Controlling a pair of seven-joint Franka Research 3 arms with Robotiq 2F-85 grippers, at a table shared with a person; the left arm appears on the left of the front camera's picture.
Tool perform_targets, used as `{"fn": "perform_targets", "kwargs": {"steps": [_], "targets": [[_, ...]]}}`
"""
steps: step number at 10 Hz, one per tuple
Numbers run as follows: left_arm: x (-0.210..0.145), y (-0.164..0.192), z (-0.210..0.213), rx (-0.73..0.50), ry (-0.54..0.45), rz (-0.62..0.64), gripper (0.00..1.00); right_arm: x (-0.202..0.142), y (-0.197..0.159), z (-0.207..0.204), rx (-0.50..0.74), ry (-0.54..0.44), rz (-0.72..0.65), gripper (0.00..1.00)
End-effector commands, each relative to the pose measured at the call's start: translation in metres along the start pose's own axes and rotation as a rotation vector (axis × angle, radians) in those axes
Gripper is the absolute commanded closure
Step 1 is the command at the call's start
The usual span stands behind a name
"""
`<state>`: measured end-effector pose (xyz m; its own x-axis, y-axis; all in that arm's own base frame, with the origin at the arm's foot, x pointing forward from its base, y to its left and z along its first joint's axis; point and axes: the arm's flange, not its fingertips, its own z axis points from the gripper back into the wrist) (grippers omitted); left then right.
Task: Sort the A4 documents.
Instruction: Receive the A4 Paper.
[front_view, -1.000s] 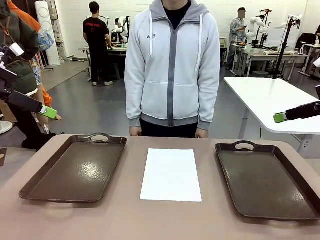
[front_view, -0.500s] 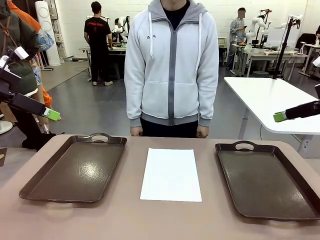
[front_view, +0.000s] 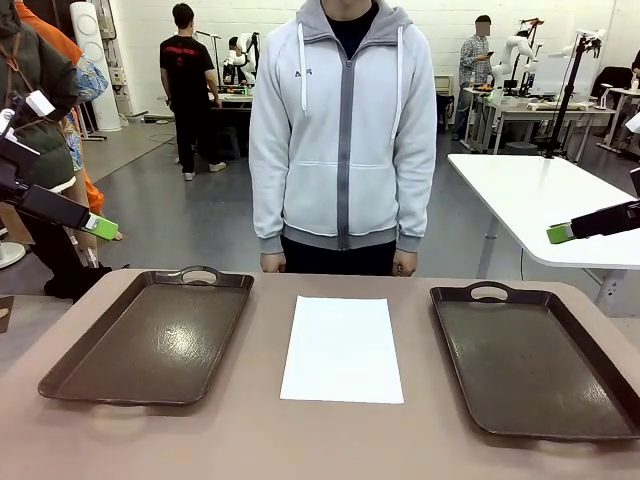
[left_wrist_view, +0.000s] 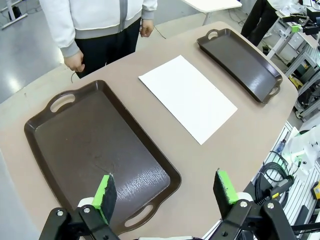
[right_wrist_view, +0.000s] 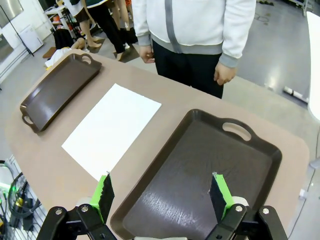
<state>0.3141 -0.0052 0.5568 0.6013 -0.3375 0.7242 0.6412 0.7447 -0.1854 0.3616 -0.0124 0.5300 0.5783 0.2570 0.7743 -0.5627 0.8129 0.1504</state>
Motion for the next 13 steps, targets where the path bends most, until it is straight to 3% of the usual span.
{"fn": "perform_targets", "kwargs": {"steps": [1, 13], "targets": [[0.0002, -0.0007, 0.0009, -0.005, -0.003, -0.010, 0.00, -0.0022, 0.0005, -0.0006, 0.005, 0.000, -0.001, 0.00], [0.0002, -0.0007, 0.0009, -0.005, -0.003, -0.010, 0.00, -0.0022, 0.0005, -0.0006, 0.005, 0.000, -0.001, 0.00]]}}
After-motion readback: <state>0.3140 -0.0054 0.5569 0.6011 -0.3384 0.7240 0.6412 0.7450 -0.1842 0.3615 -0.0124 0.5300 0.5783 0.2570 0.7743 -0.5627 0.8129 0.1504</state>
